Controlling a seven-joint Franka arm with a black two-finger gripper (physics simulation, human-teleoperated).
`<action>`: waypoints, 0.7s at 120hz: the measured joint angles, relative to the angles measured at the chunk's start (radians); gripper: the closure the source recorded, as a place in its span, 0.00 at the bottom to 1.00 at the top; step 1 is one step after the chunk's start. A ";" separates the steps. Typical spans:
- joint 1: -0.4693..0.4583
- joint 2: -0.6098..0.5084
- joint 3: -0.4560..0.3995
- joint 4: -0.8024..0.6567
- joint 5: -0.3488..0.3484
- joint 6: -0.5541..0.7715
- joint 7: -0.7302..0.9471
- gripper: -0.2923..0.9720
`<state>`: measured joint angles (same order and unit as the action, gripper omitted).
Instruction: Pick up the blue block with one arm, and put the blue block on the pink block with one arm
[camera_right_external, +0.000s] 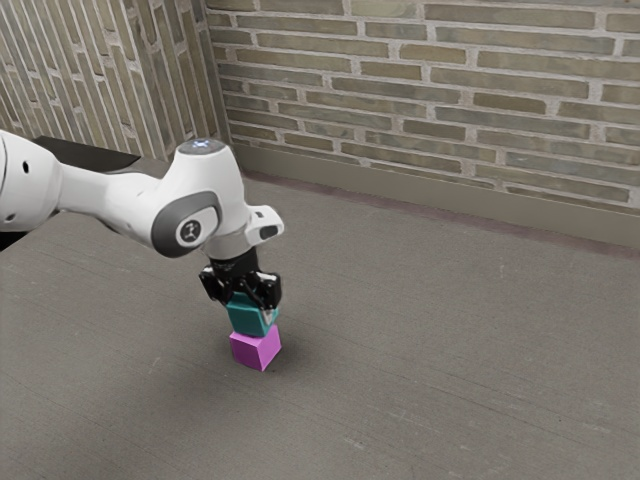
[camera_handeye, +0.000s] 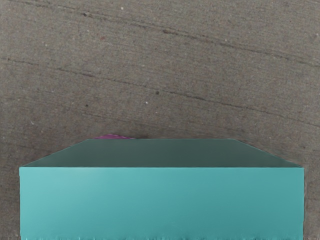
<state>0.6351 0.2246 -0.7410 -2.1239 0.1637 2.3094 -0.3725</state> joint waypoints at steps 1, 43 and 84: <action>0.002 -0.002 0.000 -0.001 -0.004 -0.001 0.001 0.46; 0.028 -0.018 0.001 -0.022 -0.061 -0.032 0.086 0.46; 0.036 -0.004 0.003 0.003 -0.065 -0.042 0.205 0.46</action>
<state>0.6709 0.2202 -0.7378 -2.1209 0.0989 2.2679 -0.1678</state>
